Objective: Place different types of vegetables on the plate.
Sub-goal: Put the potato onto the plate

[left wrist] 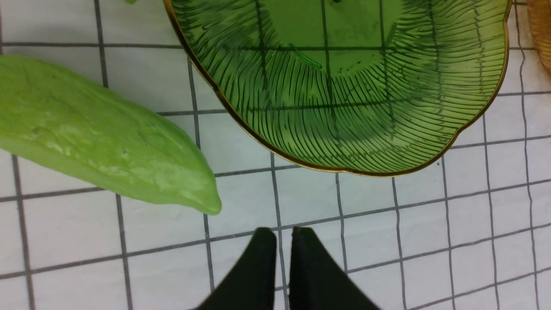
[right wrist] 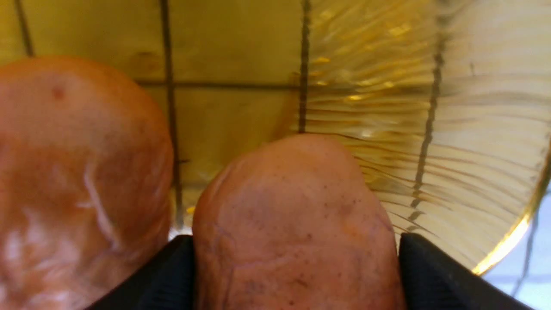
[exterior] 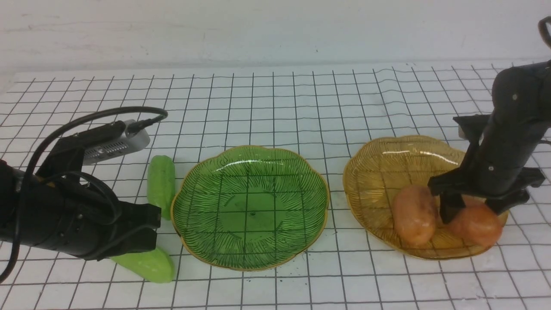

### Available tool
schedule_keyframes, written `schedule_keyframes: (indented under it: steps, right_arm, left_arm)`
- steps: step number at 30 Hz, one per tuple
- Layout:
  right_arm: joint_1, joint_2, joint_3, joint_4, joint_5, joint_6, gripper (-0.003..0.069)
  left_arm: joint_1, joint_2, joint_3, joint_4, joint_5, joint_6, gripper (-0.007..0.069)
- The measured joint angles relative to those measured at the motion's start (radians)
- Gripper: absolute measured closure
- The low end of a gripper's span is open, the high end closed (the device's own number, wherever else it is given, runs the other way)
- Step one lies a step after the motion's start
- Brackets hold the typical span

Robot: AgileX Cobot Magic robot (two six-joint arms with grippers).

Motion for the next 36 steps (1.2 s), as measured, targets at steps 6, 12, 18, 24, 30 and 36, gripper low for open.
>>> schedule_keyframes:
  steps: [6, 12, 18, 24, 30, 36]
  right_arm:
    - [0.004, -0.056, 0.003, 0.021, 0.036, -0.002, 0.0125]
    - [0.005, -0.056, 0.003, 0.036, -0.118, -0.003, 0.0125]
    - [0.027, -0.056, 0.003, 0.042, -0.169, -0.003, 0.0125]
    - [0.036, -0.048, 0.003, 0.043, -0.150, 0.000, 0.0081]
    - [0.036, -0.042, 0.000, 0.097, -0.072, -0.013, -0.0023]
    - [0.036, -0.042, -0.005, 0.120, -0.068, -0.026, -0.0027]
  left_arm:
    - [0.000, 0.001, 0.000, 0.000, 0.000, 0.000, 0.0590]
    - [0.000, 0.001, 0.000, 0.000, 0.061, 0.000, 0.0565]
    - [0.000, 0.001, 0.000, 0.005, 0.101, -0.001, 0.0426]
    - [0.000, 0.001, 0.000, 0.049, 0.146, -0.042, 0.0234]
    - [0.000, 0.001, 0.000, 0.148, 0.156, -0.123, 0.0153]
    - [0.000, 0.001, -0.002, 0.245, 0.189, -0.206, 0.0146]
